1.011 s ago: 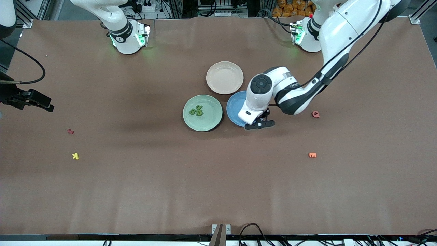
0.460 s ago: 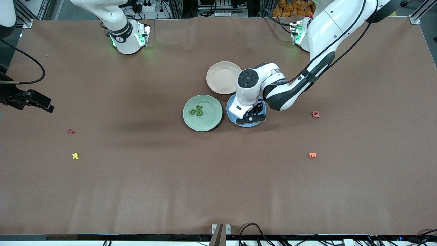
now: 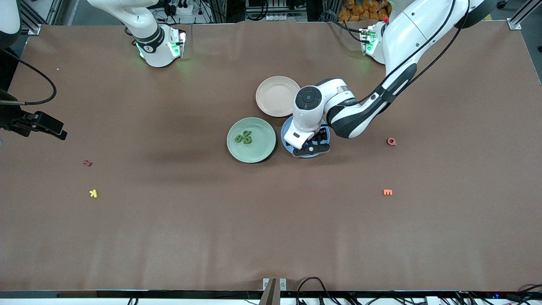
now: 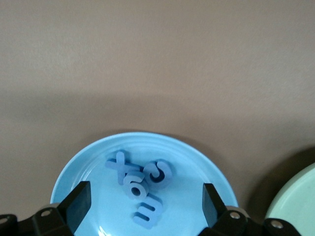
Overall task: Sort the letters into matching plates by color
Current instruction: 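Open the left gripper and lift it away from the blue plate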
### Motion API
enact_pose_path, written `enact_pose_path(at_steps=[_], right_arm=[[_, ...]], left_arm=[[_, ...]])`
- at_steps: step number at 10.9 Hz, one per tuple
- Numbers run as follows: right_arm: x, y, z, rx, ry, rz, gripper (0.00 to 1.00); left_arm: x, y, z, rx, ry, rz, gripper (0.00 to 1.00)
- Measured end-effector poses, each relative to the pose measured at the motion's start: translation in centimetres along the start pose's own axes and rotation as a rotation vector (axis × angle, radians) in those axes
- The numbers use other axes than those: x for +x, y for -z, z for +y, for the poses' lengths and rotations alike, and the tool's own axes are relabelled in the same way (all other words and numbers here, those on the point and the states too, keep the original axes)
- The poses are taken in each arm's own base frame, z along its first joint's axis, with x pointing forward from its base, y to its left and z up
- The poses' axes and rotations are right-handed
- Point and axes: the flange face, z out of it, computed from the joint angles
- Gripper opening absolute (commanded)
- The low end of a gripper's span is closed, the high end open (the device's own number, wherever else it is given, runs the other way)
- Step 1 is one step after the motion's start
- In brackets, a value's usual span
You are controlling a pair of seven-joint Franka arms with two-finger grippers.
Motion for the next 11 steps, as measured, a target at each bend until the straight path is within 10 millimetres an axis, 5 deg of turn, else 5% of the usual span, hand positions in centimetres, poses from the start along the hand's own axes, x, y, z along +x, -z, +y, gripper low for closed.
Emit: enact_pose_path(at_steps=[8,11], right_arm=[[0.0,0.0,0.0,0.000,0.000,0.000,1.00],[0.0,0.0,0.0,0.000,0.000,0.000,1.00]], left_arm=[[3.7,3.0,-0.6,0.042,-0.006,0.025,1.00],[5.7,3.1,-2.4,0.053,-0.041,0.024,1.00]])
